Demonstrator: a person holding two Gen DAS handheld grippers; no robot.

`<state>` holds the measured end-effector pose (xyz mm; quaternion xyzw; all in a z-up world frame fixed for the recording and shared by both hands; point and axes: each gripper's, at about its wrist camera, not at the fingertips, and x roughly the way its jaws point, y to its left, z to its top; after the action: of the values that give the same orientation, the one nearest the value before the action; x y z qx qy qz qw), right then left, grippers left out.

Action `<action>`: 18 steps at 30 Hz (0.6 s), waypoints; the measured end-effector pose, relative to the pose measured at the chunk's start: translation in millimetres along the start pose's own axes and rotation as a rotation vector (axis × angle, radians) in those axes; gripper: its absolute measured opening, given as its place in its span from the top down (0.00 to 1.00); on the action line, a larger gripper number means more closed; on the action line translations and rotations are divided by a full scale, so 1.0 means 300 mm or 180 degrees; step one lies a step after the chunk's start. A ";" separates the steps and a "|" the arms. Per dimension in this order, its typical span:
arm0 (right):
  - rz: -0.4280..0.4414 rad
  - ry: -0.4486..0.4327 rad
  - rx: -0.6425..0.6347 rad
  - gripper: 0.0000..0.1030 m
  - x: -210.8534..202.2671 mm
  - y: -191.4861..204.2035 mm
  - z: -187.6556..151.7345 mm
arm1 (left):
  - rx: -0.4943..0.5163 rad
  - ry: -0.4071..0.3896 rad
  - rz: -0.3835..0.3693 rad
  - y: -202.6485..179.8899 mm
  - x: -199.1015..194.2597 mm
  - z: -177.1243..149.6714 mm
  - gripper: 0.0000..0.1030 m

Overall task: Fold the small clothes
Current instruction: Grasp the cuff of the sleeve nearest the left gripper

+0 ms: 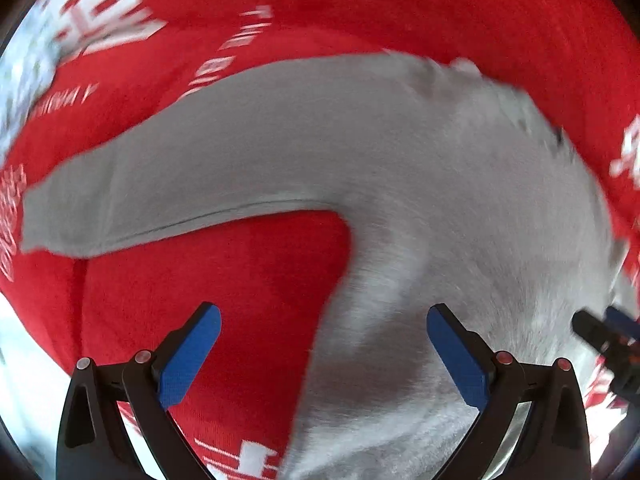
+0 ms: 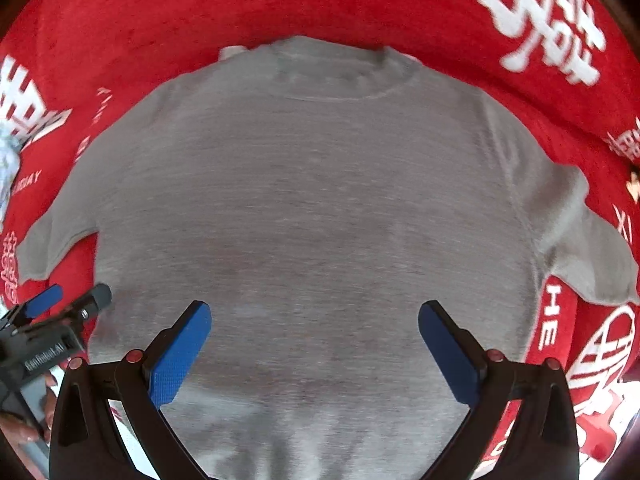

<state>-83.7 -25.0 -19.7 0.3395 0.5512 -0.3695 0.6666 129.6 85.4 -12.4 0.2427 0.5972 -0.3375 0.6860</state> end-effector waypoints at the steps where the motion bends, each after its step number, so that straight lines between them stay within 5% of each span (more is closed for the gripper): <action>1: 0.0019 -0.0001 -0.0046 0.00 0.002 0.025 0.002 | -0.0104 -0.0053 -0.0056 0.055 -0.001 0.000 0.00; 8: 0.0194 -0.0022 -0.0288 0.00 0.012 0.188 -0.012 | -0.0823 -0.0401 -0.0169 0.447 -0.012 -0.009 0.00; 13: 0.0246 0.0064 -0.0456 0.00 0.023 0.288 -0.030 | -0.1454 -0.0358 -0.0346 0.721 0.087 -0.002 0.00; 18: 0.0271 0.0137 -0.0561 0.00 0.037 0.344 -0.032 | -0.1839 -0.0349 -0.0643 0.839 0.165 0.001 0.00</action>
<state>2.5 33.1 -27.4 0.3105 0.5808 -0.2836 0.6970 322.2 241.3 -78.5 -0.0415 0.6516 -0.2328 0.7208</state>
